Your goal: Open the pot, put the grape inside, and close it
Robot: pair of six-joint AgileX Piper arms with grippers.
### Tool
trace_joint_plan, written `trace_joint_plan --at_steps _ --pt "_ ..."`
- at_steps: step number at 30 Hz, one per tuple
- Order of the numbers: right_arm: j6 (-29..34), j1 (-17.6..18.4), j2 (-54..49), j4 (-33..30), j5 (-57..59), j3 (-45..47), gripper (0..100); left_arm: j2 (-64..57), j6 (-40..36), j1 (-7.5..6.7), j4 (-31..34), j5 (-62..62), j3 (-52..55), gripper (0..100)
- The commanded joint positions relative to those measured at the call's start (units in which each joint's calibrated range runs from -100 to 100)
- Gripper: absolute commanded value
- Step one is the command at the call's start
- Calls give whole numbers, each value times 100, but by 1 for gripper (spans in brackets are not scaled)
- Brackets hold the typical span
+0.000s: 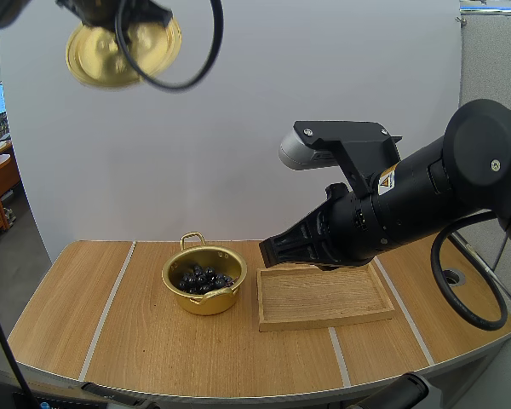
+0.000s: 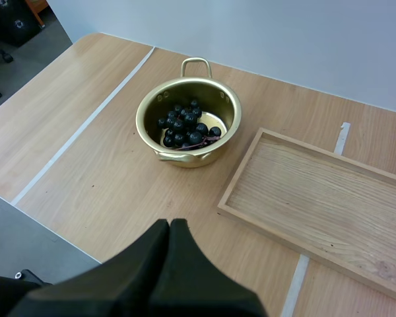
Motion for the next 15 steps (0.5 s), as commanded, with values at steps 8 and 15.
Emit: trace_joint_plan --at_steps 8,15 --pt "-69 -22 -74 37 0 11 0 24 452 -26 -687 -704 2957 0" --pt "-69 -22 -74 37 0 11 0 40 554 -26 -696 -2362 4257 0"
